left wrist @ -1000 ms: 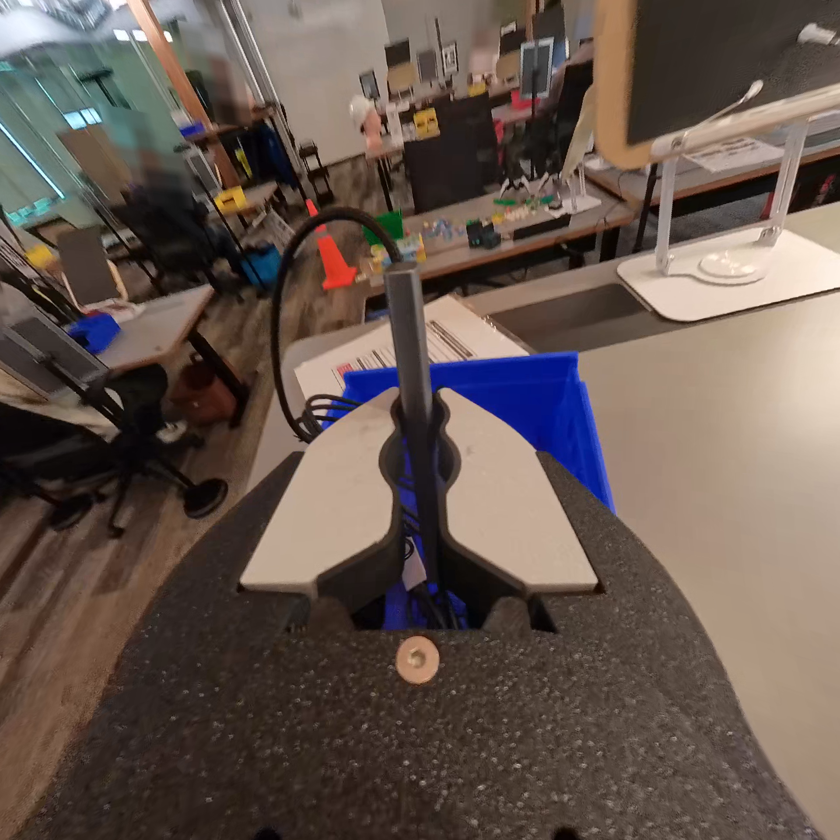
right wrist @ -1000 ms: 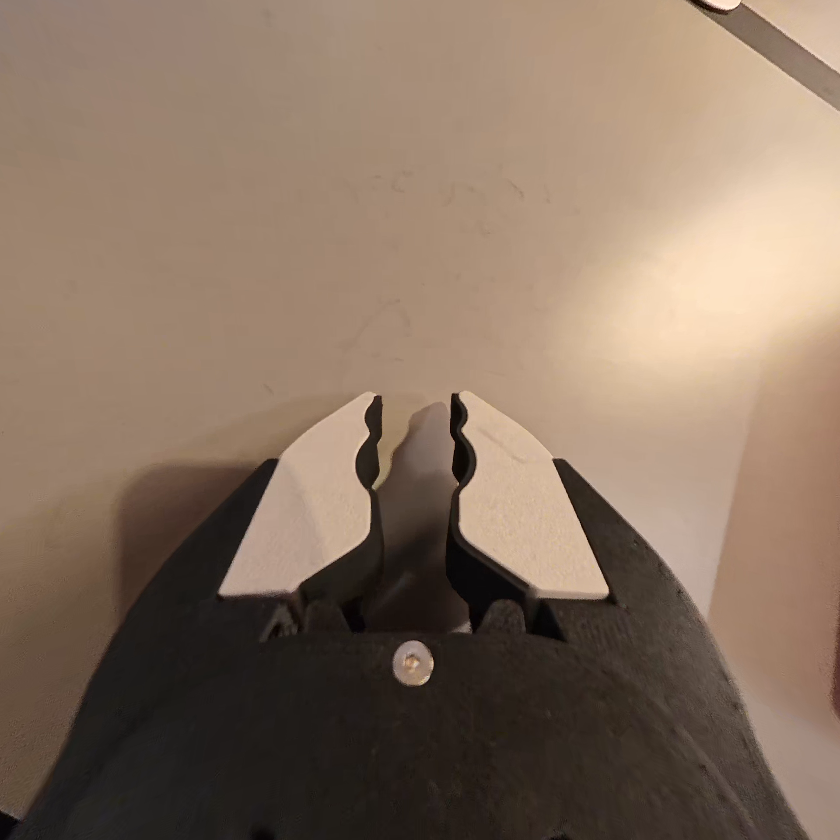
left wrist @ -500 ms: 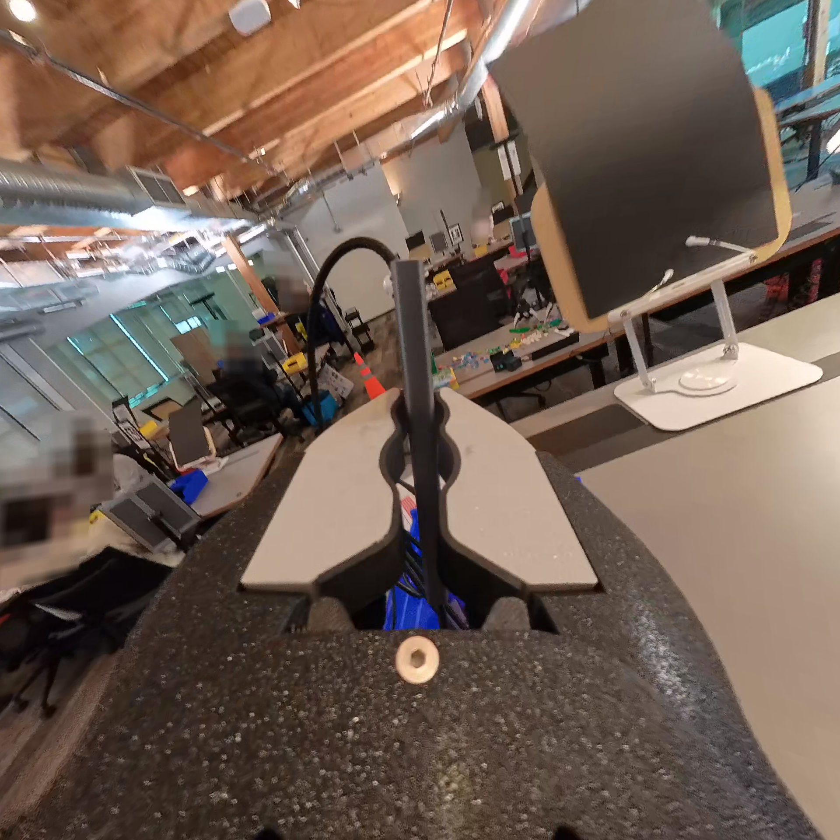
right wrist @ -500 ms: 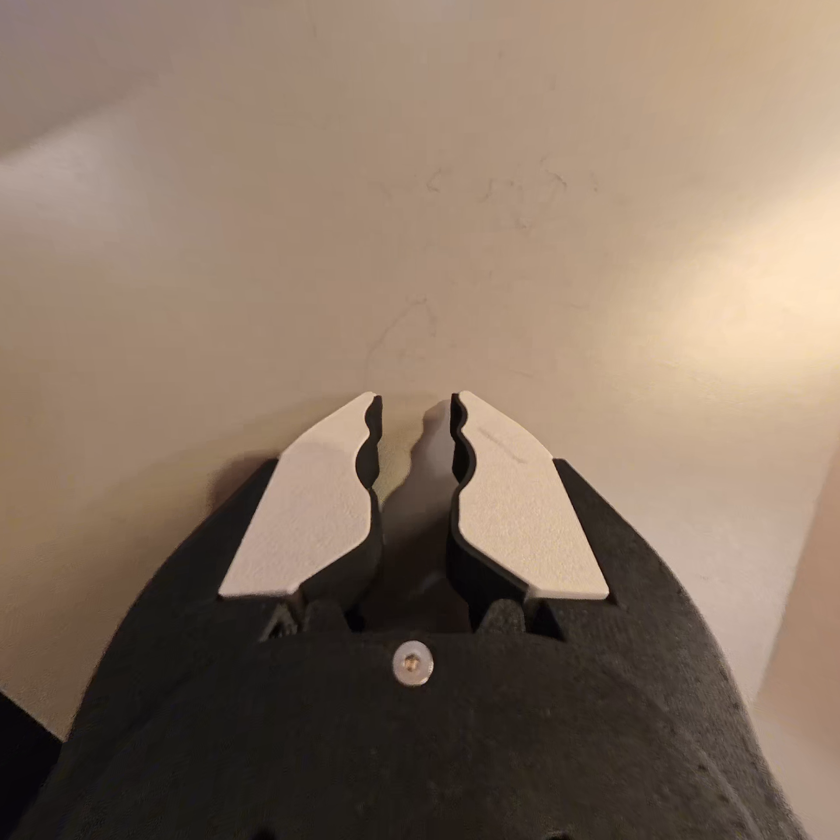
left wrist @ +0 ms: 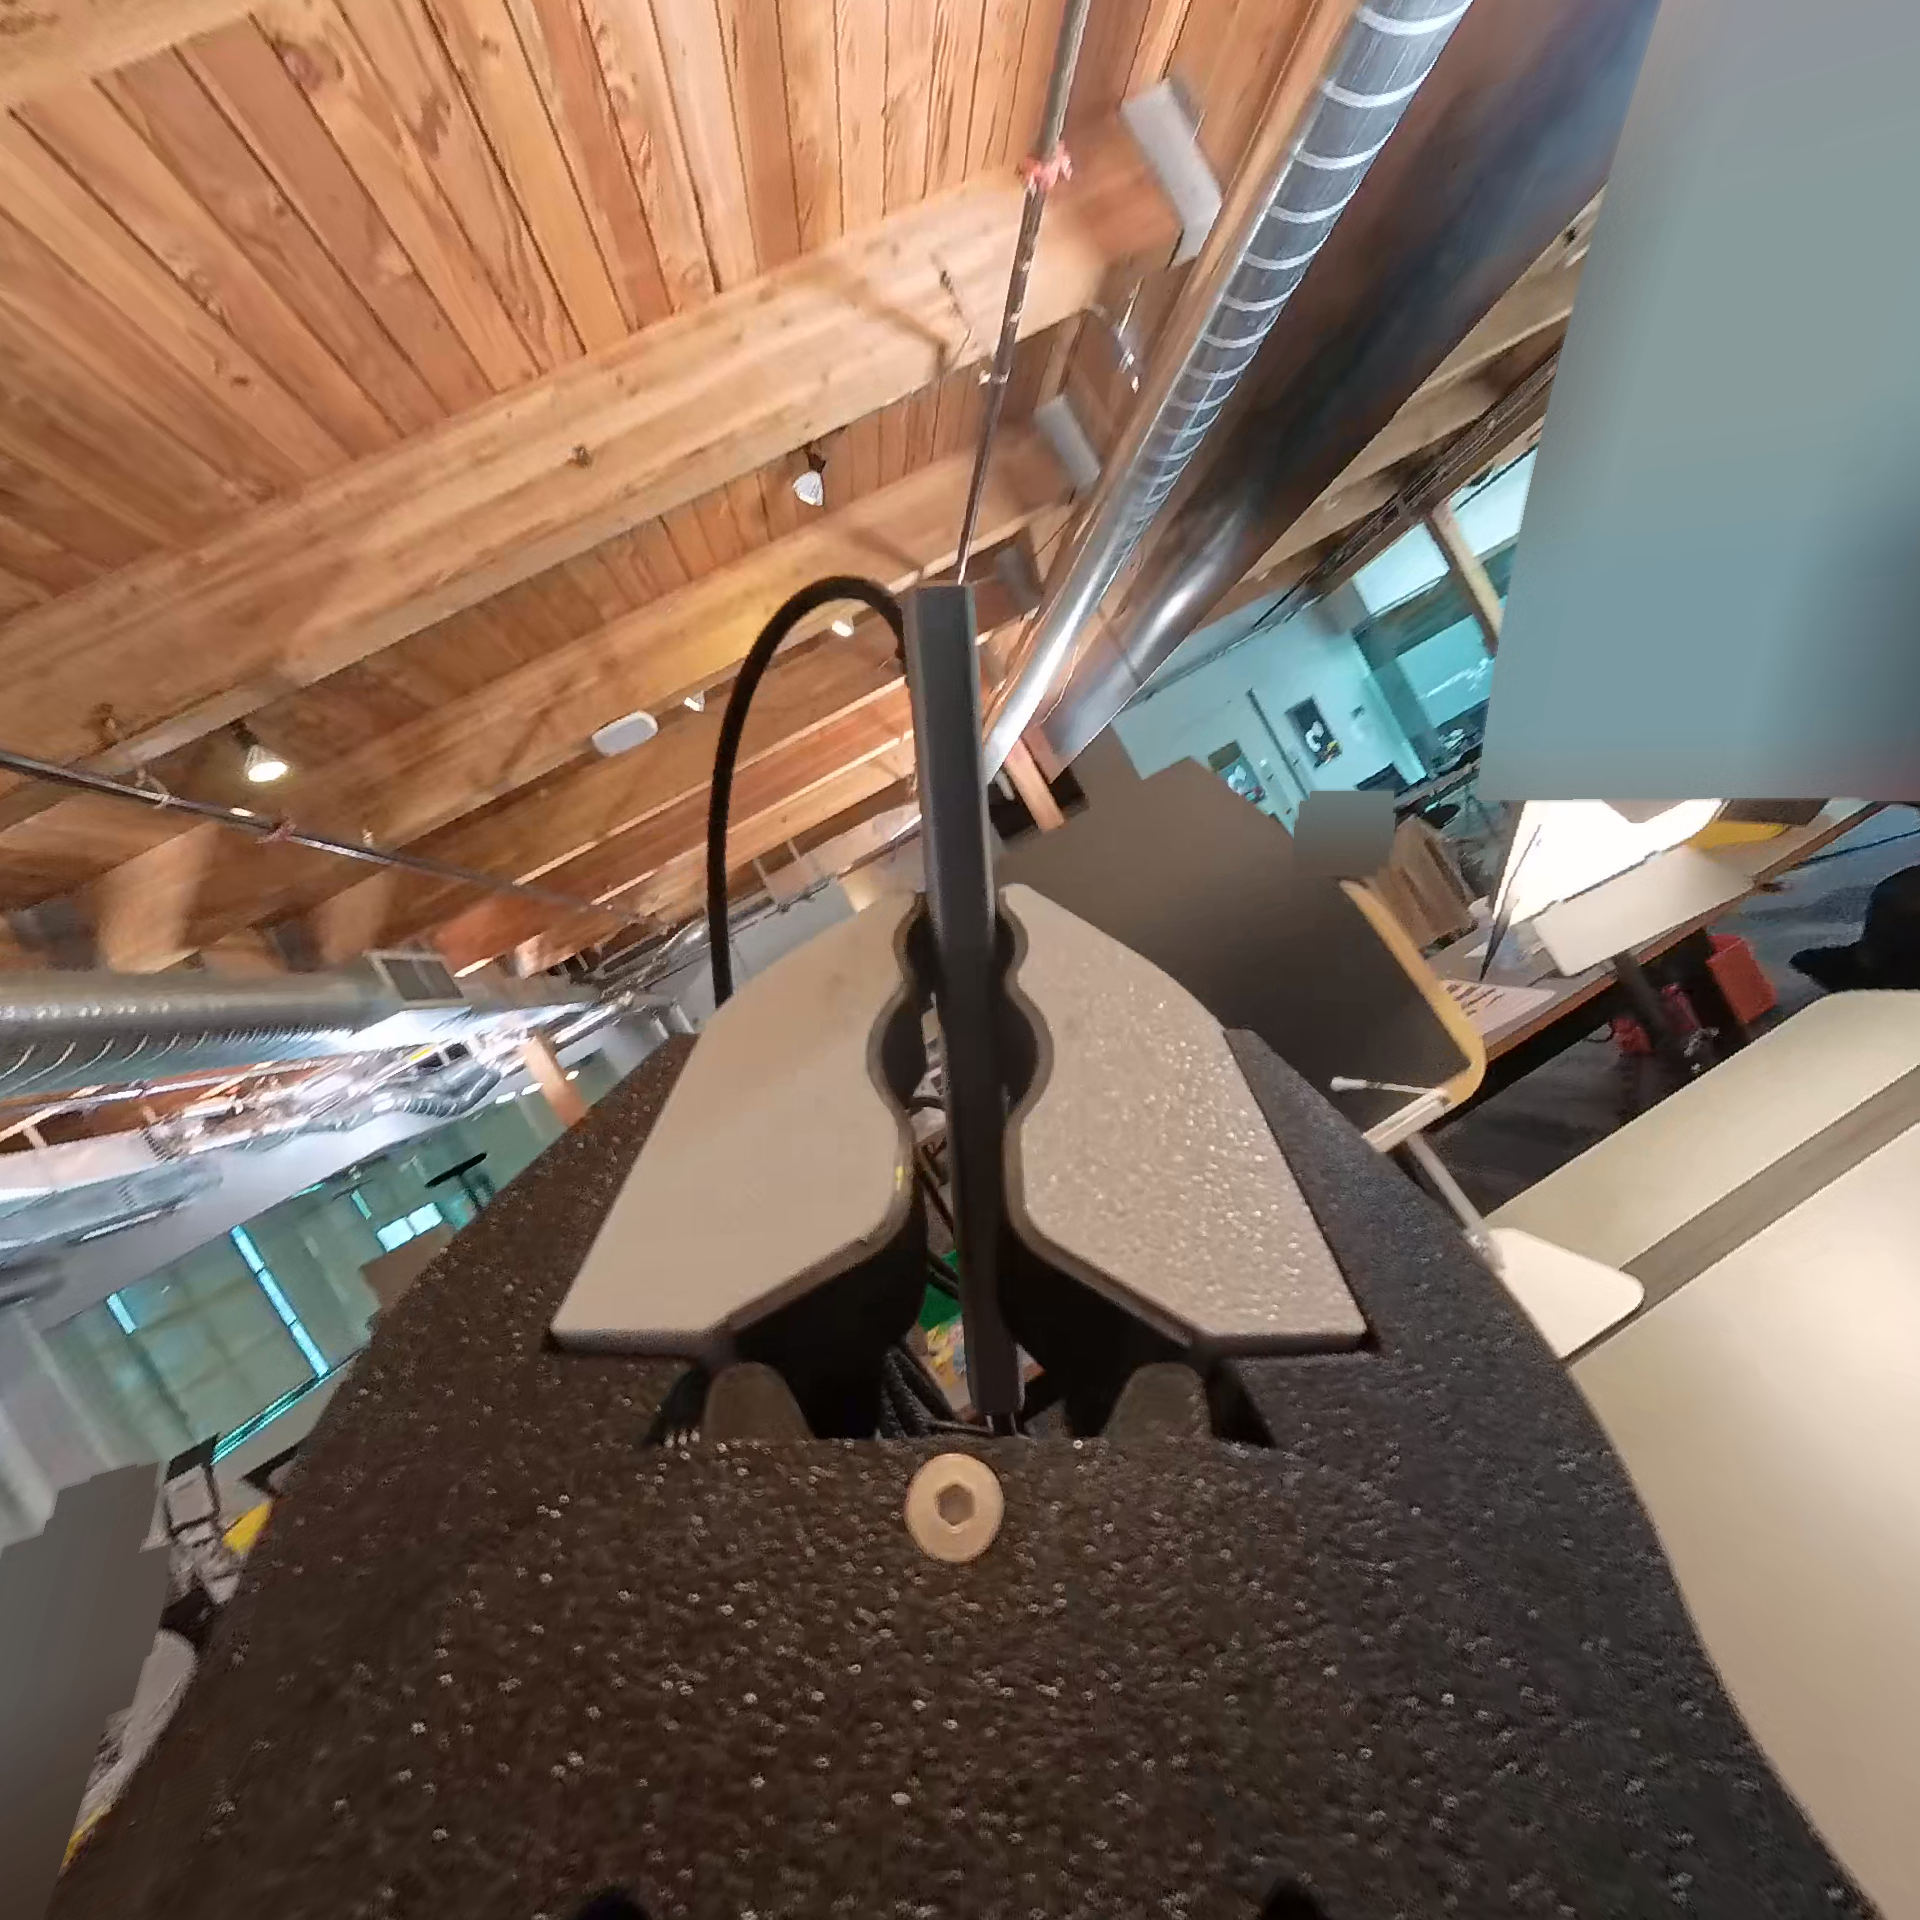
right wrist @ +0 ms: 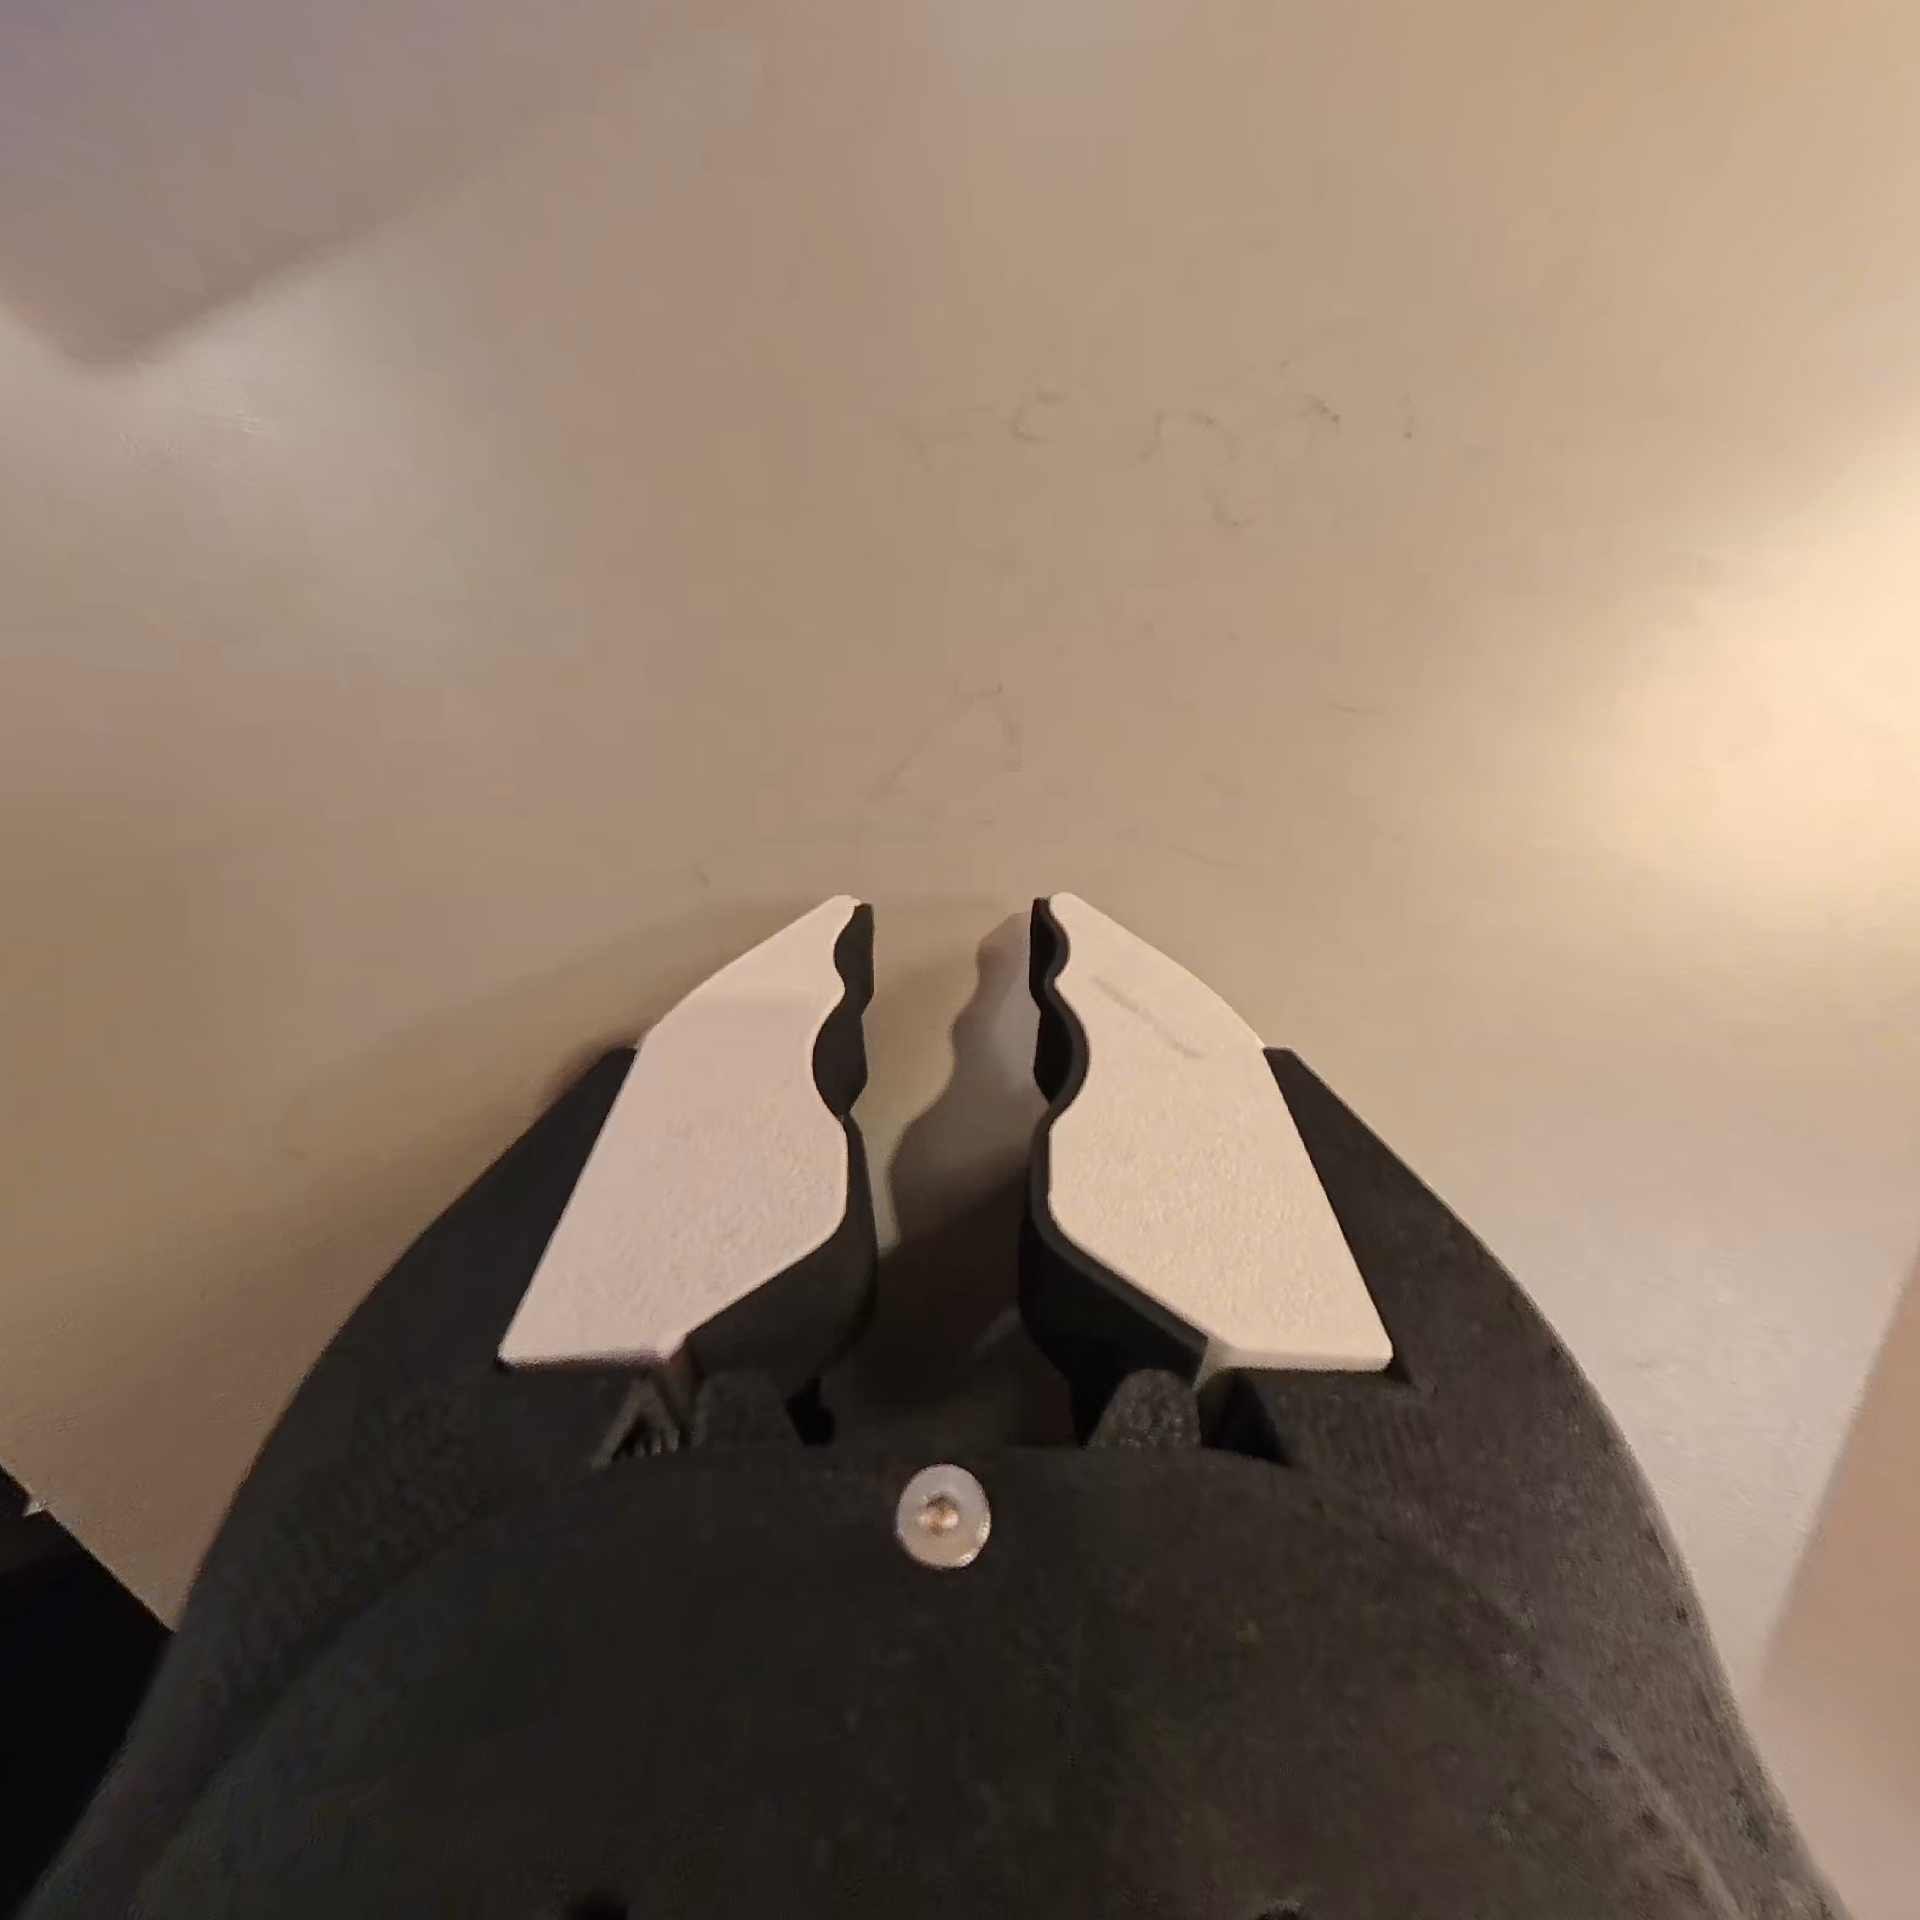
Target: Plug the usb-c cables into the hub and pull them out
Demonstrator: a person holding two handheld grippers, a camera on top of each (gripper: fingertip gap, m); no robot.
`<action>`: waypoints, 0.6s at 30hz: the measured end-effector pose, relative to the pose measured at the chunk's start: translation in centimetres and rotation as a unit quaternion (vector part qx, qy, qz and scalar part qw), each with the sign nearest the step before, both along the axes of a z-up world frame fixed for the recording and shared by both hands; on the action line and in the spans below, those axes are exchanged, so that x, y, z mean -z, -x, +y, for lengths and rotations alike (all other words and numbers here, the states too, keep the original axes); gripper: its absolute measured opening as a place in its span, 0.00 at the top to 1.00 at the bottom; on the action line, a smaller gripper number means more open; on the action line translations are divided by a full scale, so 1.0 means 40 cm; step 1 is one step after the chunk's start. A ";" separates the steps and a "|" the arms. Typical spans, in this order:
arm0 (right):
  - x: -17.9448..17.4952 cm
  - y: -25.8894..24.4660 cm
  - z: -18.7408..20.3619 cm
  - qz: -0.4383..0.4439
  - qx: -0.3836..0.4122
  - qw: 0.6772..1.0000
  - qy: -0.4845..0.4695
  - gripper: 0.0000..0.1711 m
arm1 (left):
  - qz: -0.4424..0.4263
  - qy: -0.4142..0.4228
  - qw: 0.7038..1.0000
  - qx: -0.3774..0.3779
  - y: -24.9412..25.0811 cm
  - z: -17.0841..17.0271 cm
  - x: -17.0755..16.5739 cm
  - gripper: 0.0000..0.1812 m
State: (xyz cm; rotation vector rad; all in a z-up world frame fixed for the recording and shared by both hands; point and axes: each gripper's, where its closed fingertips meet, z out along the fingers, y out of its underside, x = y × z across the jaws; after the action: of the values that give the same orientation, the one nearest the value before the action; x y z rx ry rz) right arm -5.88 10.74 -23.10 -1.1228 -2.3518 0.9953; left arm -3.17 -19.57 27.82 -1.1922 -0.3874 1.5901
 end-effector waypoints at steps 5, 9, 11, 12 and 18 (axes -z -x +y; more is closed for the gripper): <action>0.000 -0.002 -0.004 -0.001 -0.009 1.000 0.002 0.83 | -0.007 -0.010 0.997 0.077 -0.020 0.097 -0.052 0.95; -0.002 -0.003 -0.005 -0.003 -0.014 1.000 0.010 0.83 | -0.075 -0.021 0.983 0.169 0.032 0.202 0.015 0.95; -0.007 -0.004 -0.005 -0.003 -0.014 1.000 0.020 0.83 | -0.131 -0.034 0.967 0.216 0.080 0.259 0.097 0.95; -0.010 -0.003 -0.004 -0.003 -0.013 1.000 0.027 0.83 | -0.166 -0.039 0.956 0.240 0.107 0.289 0.152 0.95; -0.038 -0.007 -0.004 -0.009 -0.021 0.996 0.090 0.83 | -0.393 -0.119 0.827 0.384 0.223 0.464 0.557 0.95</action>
State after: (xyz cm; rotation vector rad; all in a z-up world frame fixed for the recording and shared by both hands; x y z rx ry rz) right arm -5.61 10.58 -21.59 -1.1559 -2.3462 1.2367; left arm -12.08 -1.00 5.53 -1.5078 -0.5142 0.2940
